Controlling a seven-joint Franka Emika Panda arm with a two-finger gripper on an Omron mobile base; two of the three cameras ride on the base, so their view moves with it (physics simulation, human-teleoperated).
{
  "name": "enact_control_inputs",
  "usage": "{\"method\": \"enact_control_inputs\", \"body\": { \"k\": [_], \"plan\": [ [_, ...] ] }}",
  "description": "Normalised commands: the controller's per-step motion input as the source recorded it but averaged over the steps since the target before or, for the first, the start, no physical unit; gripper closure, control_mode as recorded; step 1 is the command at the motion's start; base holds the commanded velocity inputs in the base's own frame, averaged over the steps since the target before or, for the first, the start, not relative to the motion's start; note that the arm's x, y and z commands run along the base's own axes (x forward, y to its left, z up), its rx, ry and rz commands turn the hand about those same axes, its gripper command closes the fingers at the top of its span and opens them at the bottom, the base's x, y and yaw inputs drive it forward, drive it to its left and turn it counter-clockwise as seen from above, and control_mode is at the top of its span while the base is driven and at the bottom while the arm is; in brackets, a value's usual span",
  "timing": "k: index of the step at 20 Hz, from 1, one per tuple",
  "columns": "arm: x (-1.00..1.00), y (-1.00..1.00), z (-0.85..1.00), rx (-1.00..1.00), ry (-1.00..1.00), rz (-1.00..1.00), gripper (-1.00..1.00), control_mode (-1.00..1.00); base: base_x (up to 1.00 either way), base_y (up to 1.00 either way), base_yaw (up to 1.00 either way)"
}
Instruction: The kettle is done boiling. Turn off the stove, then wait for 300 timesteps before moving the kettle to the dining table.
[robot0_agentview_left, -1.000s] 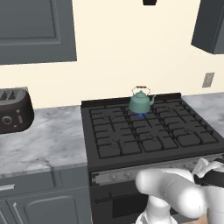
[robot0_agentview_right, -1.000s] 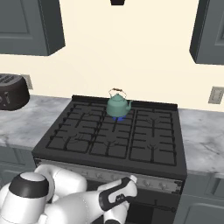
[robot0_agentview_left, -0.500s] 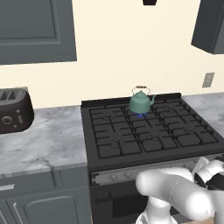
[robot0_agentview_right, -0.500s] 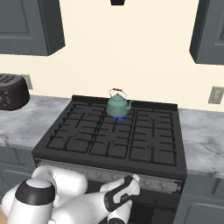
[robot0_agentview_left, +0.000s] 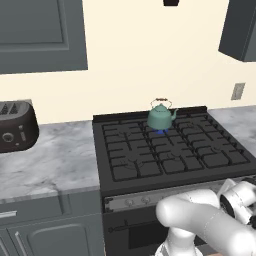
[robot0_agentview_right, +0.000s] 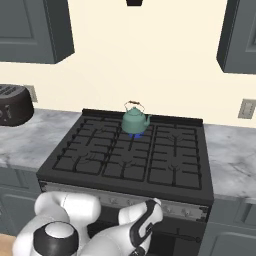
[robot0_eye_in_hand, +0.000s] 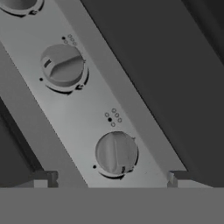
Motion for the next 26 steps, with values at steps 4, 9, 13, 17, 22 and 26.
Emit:
{"method": "enact_control_inputs", "body": {
  "k": [4,9,13,17,22,26],
  "plan": [
    [0.13,0.00,-0.15,0.02,0.00,-0.01,-1.00,-1.00,0.00,0.00,0.00],
    [0.08,-0.02,-0.10,0.01,-0.01,-0.01,-1.00,-1.00,0.00,0.00,0.00],
    [0.00,-0.03,-0.01,0.00,-0.06,-0.01,-1.00,-1.00,0.00,0.00,0.00],
    [0.00,-0.02,-0.03,0.00,-0.05,0.00,-1.00,-1.00,0.00,0.00,0.00],
    [0.00,-0.05,-0.11,0.00,-0.05,0.00,-1.00,-1.00,0.00,0.00,0.00],
    [0.00,-0.17,-0.15,0.01,-0.09,0.00,-1.00,-1.00,0.00,0.00,0.00]
  ]
}}
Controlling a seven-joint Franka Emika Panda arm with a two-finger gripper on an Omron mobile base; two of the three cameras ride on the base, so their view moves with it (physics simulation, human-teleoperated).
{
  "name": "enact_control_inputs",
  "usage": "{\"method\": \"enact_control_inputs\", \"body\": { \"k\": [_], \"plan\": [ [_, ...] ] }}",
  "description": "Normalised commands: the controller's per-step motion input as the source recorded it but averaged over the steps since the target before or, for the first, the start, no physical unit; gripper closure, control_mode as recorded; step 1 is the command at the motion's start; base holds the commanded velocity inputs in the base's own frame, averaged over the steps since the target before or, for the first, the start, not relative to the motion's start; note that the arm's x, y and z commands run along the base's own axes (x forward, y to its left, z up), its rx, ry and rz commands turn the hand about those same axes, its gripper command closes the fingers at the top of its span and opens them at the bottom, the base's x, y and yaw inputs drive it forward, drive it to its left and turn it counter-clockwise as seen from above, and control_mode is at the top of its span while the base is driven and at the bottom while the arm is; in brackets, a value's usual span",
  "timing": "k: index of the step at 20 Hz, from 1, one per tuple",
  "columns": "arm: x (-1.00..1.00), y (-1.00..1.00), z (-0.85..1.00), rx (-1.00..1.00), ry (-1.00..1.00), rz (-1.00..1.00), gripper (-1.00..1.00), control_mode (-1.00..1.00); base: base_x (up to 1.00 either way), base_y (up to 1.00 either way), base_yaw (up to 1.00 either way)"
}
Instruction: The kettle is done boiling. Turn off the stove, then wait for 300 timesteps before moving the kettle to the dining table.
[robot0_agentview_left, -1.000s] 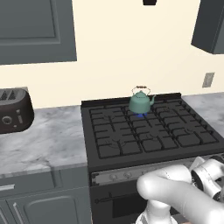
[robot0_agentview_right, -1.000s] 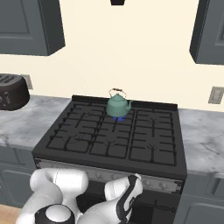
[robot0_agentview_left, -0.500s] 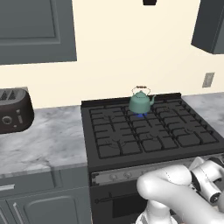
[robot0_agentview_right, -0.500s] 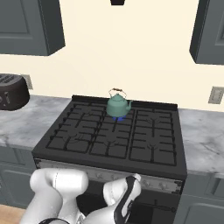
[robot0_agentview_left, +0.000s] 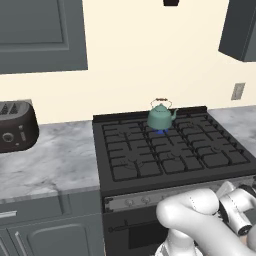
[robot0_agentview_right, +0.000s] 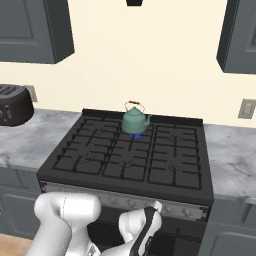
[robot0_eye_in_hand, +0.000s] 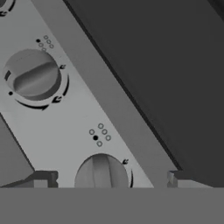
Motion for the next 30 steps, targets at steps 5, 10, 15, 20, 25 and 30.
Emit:
{"method": "enact_control_inputs", "body": {
  "k": [5,10,15,20,25,30],
  "plan": [
    [0.01,-0.09,-0.02,0.00,-0.04,0.00,-1.00,-1.00,0.00,0.00,0.00],
    [0.01,0.00,0.00,0.00,-0.03,0.00,-1.00,-1.00,0.00,0.00,0.00],
    [0.06,0.00,0.00,0.00,0.00,0.00,1.00,-1.00,0.00,0.00,0.00],
    [0.08,0.00,0.00,0.00,0.00,0.00,1.00,-1.00,0.00,0.00,0.00],
    [0.00,0.00,0.00,0.00,0.00,0.00,1.00,-1.00,0.00,0.00,0.00],
    [-0.02,-0.09,-0.01,0.10,-0.03,0.00,1.00,-1.00,0.00,0.00,0.00]
  ]
}}
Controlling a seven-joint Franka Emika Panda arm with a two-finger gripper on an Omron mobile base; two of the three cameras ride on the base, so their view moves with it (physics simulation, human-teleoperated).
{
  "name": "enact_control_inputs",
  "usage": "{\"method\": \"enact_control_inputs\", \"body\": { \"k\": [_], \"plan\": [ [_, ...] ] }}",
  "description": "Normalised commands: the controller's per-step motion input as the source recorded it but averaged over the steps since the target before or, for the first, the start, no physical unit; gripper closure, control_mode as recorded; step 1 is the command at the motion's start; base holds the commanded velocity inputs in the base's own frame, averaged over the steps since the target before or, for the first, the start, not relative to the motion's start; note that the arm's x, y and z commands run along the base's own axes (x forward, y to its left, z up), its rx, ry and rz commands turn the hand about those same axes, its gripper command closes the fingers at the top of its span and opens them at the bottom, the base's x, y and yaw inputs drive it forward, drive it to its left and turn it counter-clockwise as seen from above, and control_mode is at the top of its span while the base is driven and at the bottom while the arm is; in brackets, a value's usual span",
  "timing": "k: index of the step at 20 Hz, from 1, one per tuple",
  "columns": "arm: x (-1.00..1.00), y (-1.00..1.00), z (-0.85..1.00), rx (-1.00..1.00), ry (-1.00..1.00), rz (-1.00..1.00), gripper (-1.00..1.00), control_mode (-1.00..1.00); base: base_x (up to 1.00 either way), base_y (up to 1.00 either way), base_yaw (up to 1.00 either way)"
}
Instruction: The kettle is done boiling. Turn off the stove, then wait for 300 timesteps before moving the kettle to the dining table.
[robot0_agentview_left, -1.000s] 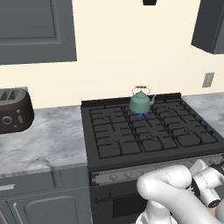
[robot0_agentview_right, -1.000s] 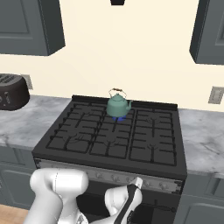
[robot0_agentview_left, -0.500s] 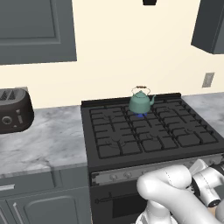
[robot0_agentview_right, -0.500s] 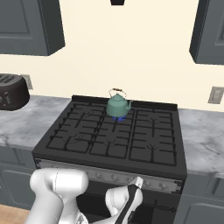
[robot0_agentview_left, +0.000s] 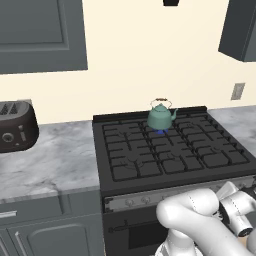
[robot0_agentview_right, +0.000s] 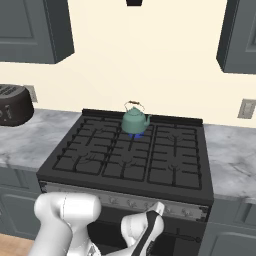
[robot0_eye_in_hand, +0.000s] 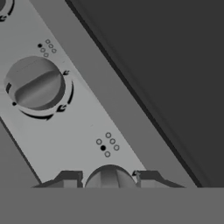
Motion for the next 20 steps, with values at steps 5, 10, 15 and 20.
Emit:
{"method": "enact_control_inputs", "body": {
  "k": [5,10,15,20],
  "plan": [
    [-0.04,-0.04,-0.03,0.15,-0.02,-0.01,1.00,-1.00,0.00,0.00,0.00],
    [-0.05,-0.02,-0.09,0.21,-0.02,-0.01,1.00,-1.00,0.00,0.00,0.00],
    [-0.09,-0.01,-0.05,0.22,-0.06,-0.03,1.00,-1.00,0.00,0.00,0.00],
    [-0.11,0.00,-0.08,0.23,-0.05,-0.04,1.00,-1.00,0.00,0.00,0.00]
  ]
}}
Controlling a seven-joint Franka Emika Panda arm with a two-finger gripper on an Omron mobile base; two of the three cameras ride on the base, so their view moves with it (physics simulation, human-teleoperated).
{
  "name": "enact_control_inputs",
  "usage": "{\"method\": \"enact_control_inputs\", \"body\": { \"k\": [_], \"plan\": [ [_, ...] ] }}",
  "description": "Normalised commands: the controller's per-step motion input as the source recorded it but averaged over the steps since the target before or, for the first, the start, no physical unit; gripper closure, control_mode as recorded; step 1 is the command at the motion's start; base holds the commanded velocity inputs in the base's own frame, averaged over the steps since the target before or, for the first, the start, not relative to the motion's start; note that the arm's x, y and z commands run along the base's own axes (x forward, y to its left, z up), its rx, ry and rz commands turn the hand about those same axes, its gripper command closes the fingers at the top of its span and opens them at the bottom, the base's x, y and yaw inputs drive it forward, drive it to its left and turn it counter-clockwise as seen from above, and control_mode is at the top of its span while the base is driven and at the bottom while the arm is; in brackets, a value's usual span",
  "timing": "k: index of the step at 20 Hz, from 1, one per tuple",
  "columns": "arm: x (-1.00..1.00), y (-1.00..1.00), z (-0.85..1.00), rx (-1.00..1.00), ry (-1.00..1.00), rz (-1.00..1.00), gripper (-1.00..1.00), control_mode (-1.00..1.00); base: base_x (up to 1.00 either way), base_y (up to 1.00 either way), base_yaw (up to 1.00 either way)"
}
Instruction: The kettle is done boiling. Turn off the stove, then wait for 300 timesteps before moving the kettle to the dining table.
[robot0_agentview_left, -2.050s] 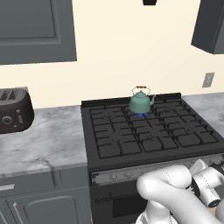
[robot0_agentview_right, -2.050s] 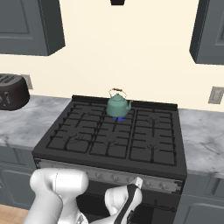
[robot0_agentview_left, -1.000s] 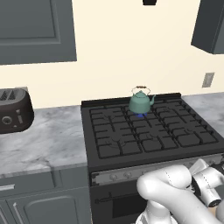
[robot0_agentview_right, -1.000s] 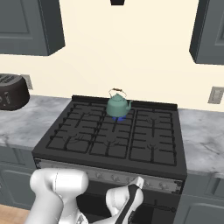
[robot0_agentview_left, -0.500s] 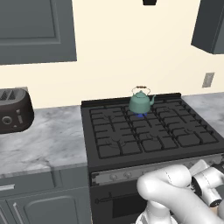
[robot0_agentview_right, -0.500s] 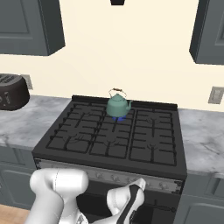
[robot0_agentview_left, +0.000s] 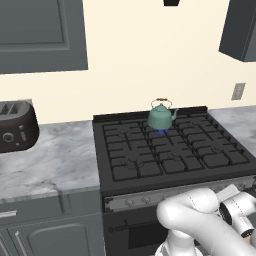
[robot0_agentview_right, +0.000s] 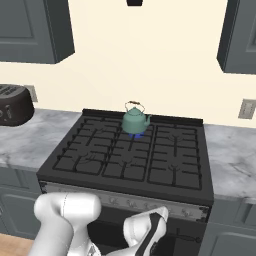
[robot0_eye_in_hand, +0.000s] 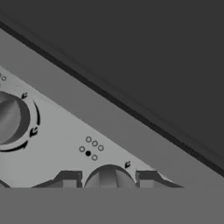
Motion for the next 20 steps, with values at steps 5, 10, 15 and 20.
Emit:
{"method": "enact_control_inputs", "body": {
  "k": [5,10,15,20],
  "plan": [
    [-0.15,0.00,-0.12,0.22,-0.07,-0.03,1.00,-1.00,0.00,0.00,0.00],
    [-0.14,0.00,-0.11,0.20,-0.08,-0.03,1.00,-1.00,0.00,0.00,0.00],
    [-0.11,0.00,-0.03,0.20,-0.07,-0.03,1.00,-1.00,0.00,0.00,0.00],
    [-0.08,0.00,0.00,0.17,-0.08,-0.07,1.00,-1.00,0.00,0.00,0.00]
  ]
}}
